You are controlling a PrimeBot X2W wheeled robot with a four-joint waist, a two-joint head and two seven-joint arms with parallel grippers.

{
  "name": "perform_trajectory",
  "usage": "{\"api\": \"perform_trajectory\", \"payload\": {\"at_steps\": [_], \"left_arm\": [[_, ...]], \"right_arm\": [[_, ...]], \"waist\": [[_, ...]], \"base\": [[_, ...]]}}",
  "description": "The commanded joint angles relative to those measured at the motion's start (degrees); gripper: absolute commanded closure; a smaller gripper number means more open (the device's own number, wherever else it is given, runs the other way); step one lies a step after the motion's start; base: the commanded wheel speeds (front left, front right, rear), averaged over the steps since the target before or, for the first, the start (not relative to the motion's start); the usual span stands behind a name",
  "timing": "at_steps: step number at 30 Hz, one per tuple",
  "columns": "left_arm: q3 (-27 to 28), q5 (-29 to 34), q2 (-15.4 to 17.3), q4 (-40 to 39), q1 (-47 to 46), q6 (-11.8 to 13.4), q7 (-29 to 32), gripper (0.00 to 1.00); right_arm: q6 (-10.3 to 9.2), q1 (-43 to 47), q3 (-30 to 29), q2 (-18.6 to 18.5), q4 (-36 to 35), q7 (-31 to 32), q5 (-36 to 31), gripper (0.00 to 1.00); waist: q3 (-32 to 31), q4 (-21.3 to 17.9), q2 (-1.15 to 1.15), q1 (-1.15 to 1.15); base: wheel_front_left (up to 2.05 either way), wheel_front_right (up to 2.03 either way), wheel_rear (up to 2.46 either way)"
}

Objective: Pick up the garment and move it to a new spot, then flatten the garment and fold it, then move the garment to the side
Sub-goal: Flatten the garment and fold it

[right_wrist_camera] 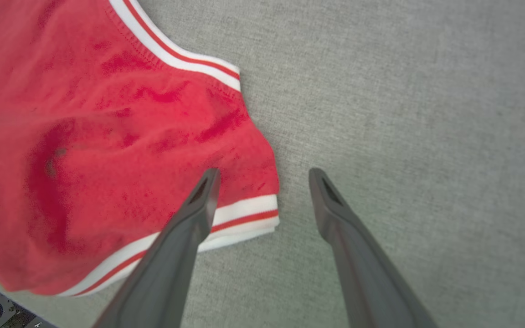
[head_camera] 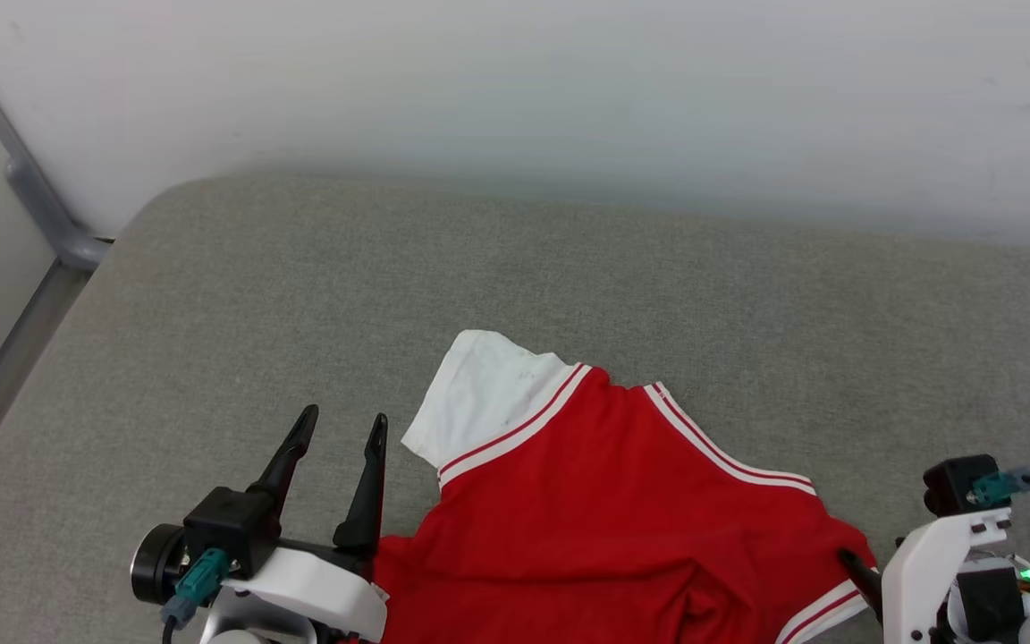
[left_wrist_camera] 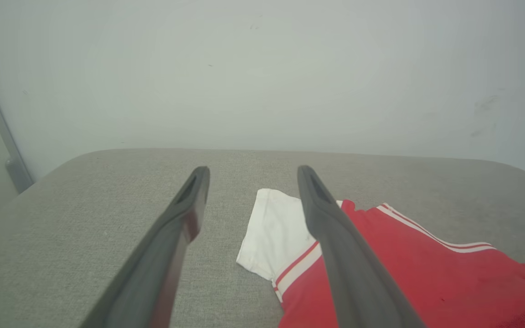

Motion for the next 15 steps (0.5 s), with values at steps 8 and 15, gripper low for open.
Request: {"api": "perform_trajectory", "payload": {"at_steps": [8,15], "left_arm": [[2.15,1.55,-2.26,1.77,-1.59,-2.34,-0.39,0.00],[4.20,3.08,-4.35,2.77,-1.99,-4.32,-0.40,0.00]], "right_arm": [[-0.02,-7.14,10.18,-5.49,8.47,8.62,4.65,0.00],[-0.01,-10.27,16.77,-7.09,15.16,14.95,9.72,1.00]], "waist": [[2.71,1.69,0.00,0.00],[3.75,1.61,0.00,0.00]], "base": [[0.00,0.00,0.00],[0.00,0.00,0.00]]}}
